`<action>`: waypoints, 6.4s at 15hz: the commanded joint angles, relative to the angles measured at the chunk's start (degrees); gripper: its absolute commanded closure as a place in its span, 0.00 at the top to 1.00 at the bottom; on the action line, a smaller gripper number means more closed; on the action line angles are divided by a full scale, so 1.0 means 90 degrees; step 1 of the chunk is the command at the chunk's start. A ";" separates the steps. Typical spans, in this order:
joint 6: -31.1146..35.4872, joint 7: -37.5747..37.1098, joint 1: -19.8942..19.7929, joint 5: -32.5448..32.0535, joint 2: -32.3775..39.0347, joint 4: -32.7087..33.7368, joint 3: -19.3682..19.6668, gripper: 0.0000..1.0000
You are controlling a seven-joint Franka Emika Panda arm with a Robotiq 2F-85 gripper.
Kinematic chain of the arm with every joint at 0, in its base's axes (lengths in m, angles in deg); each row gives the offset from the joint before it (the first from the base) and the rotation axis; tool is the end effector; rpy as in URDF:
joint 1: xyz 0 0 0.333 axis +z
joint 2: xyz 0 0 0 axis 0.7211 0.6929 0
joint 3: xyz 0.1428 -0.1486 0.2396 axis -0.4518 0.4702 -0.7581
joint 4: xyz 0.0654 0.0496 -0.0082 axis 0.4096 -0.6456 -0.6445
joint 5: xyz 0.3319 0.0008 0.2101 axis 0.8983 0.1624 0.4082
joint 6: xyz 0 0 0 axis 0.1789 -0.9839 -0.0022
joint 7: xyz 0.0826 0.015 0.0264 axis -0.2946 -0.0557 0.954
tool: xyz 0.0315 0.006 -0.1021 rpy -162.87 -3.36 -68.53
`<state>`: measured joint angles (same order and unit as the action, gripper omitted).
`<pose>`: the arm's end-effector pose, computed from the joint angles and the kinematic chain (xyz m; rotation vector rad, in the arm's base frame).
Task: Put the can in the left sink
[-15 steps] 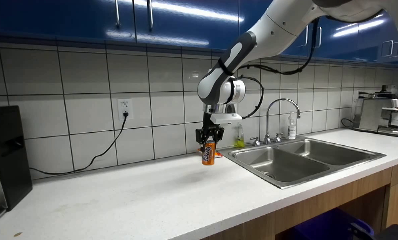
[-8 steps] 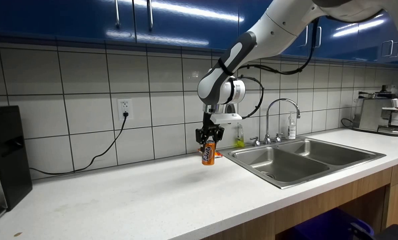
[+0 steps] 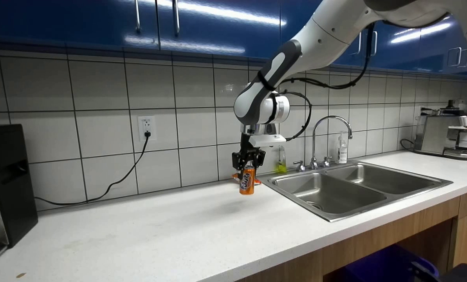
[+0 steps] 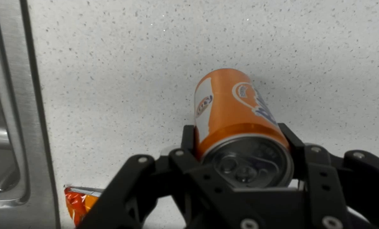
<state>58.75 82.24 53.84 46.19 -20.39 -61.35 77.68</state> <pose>0.6215 0.1217 0.3160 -3.0579 -0.3710 -0.2703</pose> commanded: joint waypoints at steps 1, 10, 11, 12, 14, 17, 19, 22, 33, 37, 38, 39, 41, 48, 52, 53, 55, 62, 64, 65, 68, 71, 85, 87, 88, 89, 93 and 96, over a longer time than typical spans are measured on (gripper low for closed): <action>0.0210 -0.0148 -0.0198 -0.0069 -0.0187 -0.0129 0.0049 0.38; 0.0580 -0.0663 -0.0397 -0.0384 -0.0352 -0.0502 0.0665 0.38; 0.0612 -0.0746 -0.0423 -0.0442 -0.0391 -0.0560 0.0747 0.38; 0.0640 -0.0839 -0.0439 -0.0508 -0.0424 -0.0611 0.0831 0.38; 0.0699 -0.1012 -0.0484 -0.0635 -0.0480 -0.0701 0.0996 0.38; 0.0778 -0.1254 -0.0562 -0.0809 -0.0567 -0.0833 0.1232 0.38; 0.0829 -0.1391 -0.0622 -0.0899 -0.0620 -0.0924 0.1374 0.38; 0.0922 -0.1565 -0.0748 -0.0984 -0.0696 -0.1076 0.1573 0.38; 0.1430 -0.1778 -0.1334 -0.1047 -0.0553 -0.1371 0.2256 0.38; 0.1551 -0.1673 -0.1507 -0.0926 -0.0225 -0.1267 0.2252 0.38; 0.1589 -0.1659 -0.1534 -0.0897 -0.0117 -0.1227 0.2241 0.38; 0.1636 -0.1651 -0.1554 -0.0881 -0.0004 -0.1192 0.2238 0.38; 0.1733 -0.1631 -0.1584 -0.0833 0.0208 -0.1130 0.2232 0.38; 0.2037 -0.1517 -0.1659 -0.0621 0.0951 -0.0757 0.2144 0.38; 0.2170 -0.1466 -0.1699 -0.0480 0.1389 -0.0444 0.2060 0.38; 0.2187 -0.1453 -0.1721 -0.0433 0.1511 -0.0348 0.2025 0.38; 0.2214 -0.1436 -0.1741 -0.0366 0.1724 -0.0170 0.1989 0.38; 0.2167 -0.1374 -0.1861 -0.0224 0.2377 0.0461 0.1925 0.38; 0.2151 -0.1351 -0.1912 -0.0185 0.2517 0.0597 0.1888 0.38; 0.2143 -0.1348 -0.1935 -0.0175 0.2578 0.0655 0.1869 0.38; 0.2119 -0.1333 -0.2004 -0.0138 0.2734 0.0797 0.1809 0.38; 0.2094 -0.1331 -0.2060 -0.0101 0.2850 0.0903 0.1759 0.38; 0.1986 -0.1376 -0.1989 -0.0067 0.2873 0.1093 0.1790 1.00; 0.1988 -0.1410 -0.1922 -0.0095 0.2815 0.1095 0.1835 1.00; 0.1992 -0.1424 -0.1888 -0.0111 0.2790 0.1104 0.1858 1.00; 0.1978 -0.1445 -0.1838 -0.0132 0.2745 0.1101 0.1889 1.00; 0.1983 -0.1505 -0.1705 -0.0187 0.2662 0.1149 0.1990 1.00; 0.1982 -0.1560 -0.1590 -0.0251 0.2586 0.1164 0.2114 1.00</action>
<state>78.25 68.47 38.12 44.81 4.71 -50.61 95.18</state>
